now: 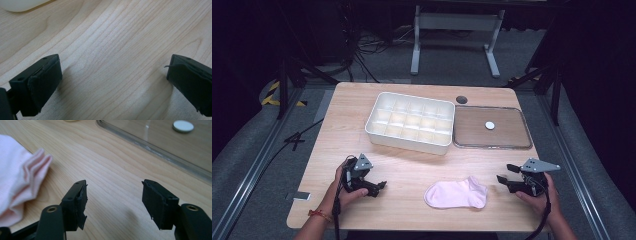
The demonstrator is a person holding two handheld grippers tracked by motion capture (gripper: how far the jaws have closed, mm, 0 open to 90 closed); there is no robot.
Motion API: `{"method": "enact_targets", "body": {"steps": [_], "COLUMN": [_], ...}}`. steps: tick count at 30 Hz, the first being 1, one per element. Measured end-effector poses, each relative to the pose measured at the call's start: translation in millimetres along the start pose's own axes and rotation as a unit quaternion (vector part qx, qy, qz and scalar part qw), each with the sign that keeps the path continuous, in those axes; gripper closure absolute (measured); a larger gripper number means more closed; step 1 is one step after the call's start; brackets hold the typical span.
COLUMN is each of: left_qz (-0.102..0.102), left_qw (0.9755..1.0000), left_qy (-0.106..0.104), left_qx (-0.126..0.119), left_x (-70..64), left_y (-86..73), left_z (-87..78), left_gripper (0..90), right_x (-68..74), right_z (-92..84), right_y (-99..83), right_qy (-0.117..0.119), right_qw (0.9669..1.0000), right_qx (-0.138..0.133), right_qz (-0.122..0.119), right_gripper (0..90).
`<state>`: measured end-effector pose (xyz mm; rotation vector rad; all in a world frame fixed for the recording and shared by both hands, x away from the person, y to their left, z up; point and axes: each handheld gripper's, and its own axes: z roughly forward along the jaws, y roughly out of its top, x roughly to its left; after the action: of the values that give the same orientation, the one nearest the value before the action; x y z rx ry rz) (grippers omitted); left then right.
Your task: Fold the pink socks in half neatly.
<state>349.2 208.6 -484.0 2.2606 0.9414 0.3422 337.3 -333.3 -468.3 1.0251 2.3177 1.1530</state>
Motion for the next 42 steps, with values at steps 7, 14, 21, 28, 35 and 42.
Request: {"method": "enact_targets", "body": {"steps": [7, 14, 21, 28, 35, 42], "left_qz": [0.000, 0.001, 0.001, -0.003, -0.004, -0.022], "left_qw": [1.0000, 1.0000, 1.0000, 1.0000, 0.9999, 0.9996], "left_qy": [0.000, 0.000, 0.001, 0.003, 0.011, 0.011], "left_qx": [0.000, 0.001, 0.000, 0.000, 0.001, -0.010], "left_x": [0.1, 0.2, 0.1, -0.6, -1.7, -3.3], "left_y": [0.0, 0.1, 0.1, 0.2, 0.7, 1.6], "left_z": [-0.1, -0.1, -0.1, -0.1, -0.5, -3.8], "left_gripper": [0.1, 0.0, 0.0, 0.1, 0.4, 15.0], "right_x": [17.7, 44.2, 69.0, 91.4, 108.7, 115.8], "right_z": [-5.2, -0.3, 14.2, 40.2, 57.5, 68.4], "right_y": [19.1, 38.1, 48.8, 49.0, 45.0, 39.8], "right_qy": [0.043, 0.079, 0.112, 0.142, 0.163, 0.169], "right_qw": [0.9980, 0.9938, 0.9888, 0.9822, 0.9767, 0.9738], "right_qx": [-0.033, -0.037, -0.024, 0.001, 0.024, 0.047], "right_qz": [-0.030, -0.069, -0.095, -0.123, -0.138, -0.145], "right_gripper": [50.0, 57.2, 67.5, 80.0, 86.4, 88.9]}}
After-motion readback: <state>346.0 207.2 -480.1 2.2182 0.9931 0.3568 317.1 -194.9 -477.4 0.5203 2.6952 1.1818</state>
